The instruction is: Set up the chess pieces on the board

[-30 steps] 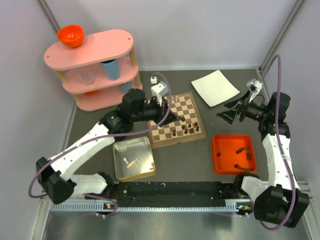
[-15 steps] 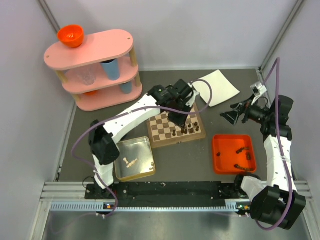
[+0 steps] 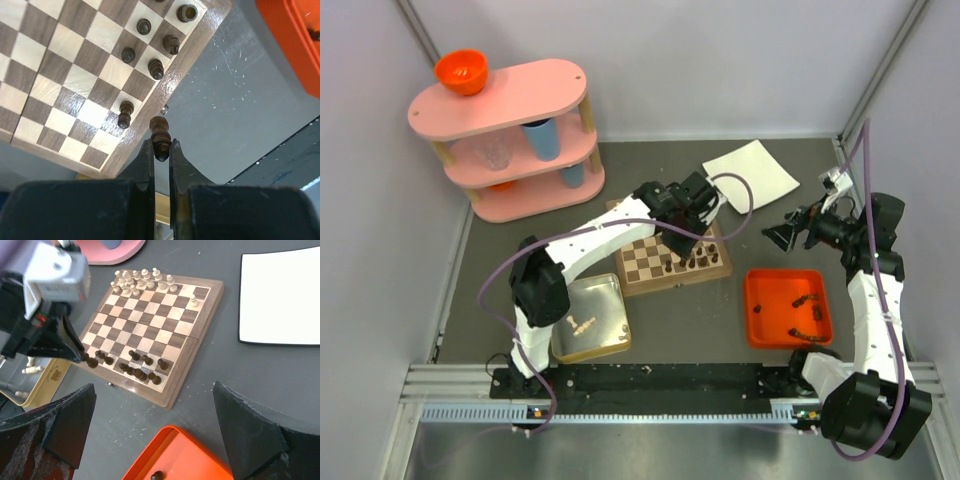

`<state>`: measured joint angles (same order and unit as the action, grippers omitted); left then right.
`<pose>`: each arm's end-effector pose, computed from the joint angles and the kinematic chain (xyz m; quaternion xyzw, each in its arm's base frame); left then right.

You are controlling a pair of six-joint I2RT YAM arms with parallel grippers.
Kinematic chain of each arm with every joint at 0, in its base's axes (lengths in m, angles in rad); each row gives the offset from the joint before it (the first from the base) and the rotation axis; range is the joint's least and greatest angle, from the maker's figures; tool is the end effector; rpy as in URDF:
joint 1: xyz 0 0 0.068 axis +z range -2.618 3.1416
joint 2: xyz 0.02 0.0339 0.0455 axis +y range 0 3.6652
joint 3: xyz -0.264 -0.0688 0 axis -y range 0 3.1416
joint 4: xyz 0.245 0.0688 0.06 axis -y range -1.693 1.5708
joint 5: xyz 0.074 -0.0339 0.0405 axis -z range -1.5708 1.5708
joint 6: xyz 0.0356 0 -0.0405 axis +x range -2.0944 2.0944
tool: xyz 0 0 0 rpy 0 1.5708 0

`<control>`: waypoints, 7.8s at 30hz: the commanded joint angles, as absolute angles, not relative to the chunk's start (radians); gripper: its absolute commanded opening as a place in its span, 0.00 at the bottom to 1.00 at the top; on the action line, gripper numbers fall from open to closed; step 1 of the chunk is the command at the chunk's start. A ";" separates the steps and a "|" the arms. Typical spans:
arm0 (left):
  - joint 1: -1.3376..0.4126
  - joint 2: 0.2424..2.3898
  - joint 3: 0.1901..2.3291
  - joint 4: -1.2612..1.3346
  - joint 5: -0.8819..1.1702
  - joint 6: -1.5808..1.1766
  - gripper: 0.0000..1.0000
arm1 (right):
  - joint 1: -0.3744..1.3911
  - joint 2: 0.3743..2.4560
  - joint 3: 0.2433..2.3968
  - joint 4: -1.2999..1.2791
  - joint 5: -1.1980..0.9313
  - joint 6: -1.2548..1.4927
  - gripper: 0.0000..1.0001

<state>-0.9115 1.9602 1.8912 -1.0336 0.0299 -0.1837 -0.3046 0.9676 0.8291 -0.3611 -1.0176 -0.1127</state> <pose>0.2554 -0.3312 0.3029 0.3494 0.9077 -0.1332 0.1905 0.2023 -0.0319 0.3121 -0.1755 0.7714 0.3175 0.5228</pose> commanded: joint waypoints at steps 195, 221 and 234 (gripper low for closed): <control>-0.641 1.223 1.172 -0.287 0.139 -0.084 0.99 | -0.337 1.006 0.896 -0.629 -1.160 -0.559 0.99; -0.595 0.838 0.824 -0.268 -0.104 0.109 0.99 | -0.222 1.152 0.942 -1.170 -0.343 -1.213 0.85; -0.595 0.795 0.818 -0.261 -0.075 0.110 0.99 | -0.229 1.207 0.966 -1.017 -0.077 -0.755 0.61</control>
